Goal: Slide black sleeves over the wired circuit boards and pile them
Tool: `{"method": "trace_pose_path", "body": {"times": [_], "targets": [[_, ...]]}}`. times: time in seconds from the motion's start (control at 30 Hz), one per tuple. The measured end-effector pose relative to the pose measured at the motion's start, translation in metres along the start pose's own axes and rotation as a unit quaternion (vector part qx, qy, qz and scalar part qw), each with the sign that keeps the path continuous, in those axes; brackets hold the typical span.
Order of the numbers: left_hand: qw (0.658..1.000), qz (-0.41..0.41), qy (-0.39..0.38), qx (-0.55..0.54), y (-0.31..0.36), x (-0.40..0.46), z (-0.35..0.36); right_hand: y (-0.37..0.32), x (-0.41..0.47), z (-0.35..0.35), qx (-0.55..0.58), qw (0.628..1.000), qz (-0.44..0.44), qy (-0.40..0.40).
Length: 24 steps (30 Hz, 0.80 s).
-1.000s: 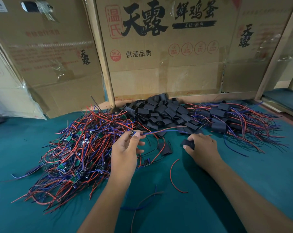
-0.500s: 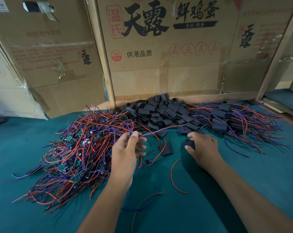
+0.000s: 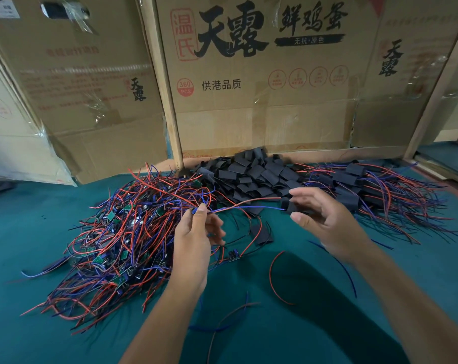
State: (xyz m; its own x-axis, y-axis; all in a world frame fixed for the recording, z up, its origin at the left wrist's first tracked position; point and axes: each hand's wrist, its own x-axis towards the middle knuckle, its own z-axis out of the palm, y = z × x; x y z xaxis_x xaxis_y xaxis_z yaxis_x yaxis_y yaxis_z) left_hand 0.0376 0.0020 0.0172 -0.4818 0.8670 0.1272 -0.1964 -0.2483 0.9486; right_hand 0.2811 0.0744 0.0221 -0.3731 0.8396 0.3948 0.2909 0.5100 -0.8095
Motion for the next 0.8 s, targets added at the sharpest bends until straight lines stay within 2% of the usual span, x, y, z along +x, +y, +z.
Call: {"method": "trace_pose_path", "body": {"times": [0.23, 0.43, 0.8], "targets": [[0.994, -0.057, -0.067, -0.058, -0.002, -0.003, 0.002, 0.001, -0.001, 0.001, -0.028, 0.999, -0.002, -0.020], [0.989, -0.064, -0.052, -0.124, 0.001, -0.002, 0.002, 0.003, -0.002, -0.003, -0.079, 0.996, -0.006, -0.038], [0.984, -0.042, -0.065, -0.160, 0.010, -0.005, 0.002, -0.001, -0.002, -0.006, -0.032, 0.997, 0.006, -0.063]]}}
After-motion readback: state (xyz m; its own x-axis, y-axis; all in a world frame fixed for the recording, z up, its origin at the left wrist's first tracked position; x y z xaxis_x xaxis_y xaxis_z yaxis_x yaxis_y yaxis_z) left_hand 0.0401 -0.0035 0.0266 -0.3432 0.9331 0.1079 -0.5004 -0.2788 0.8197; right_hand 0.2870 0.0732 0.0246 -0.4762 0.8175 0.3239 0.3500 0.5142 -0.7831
